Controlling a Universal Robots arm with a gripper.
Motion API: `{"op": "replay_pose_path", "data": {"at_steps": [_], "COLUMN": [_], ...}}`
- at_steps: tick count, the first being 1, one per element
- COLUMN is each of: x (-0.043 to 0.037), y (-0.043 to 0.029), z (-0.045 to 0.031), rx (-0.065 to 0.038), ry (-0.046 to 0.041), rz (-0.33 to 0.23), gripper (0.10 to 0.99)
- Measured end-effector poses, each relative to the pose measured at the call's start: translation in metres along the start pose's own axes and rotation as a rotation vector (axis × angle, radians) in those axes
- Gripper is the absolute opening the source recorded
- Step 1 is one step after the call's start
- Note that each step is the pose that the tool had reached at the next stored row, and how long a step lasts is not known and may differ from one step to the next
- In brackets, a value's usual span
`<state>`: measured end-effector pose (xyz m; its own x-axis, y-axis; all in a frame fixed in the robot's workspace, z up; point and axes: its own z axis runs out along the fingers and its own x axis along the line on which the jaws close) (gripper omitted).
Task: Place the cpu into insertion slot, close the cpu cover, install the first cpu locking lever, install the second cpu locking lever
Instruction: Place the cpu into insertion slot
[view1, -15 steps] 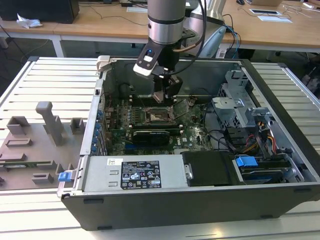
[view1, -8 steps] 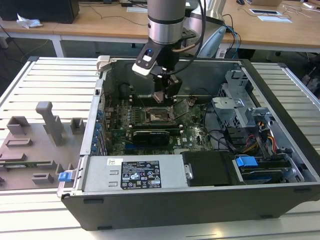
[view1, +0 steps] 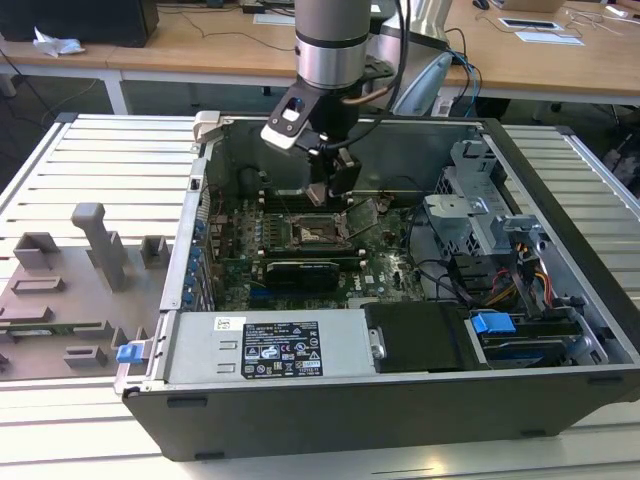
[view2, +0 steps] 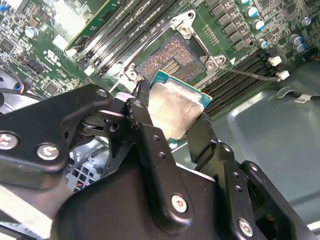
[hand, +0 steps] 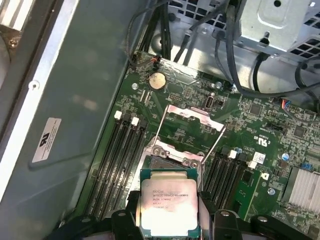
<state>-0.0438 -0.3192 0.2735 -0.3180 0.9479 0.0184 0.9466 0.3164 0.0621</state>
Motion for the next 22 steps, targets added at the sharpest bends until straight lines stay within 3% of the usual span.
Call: {"op": "replay_pose_path", "data": {"at_steps": [22], "x": [0.0], "y": [0.0], "z": [0.0], "rx": [-0.002], "ry": [-0.0196], "rz": [0.22], "gripper": [0.541]}}
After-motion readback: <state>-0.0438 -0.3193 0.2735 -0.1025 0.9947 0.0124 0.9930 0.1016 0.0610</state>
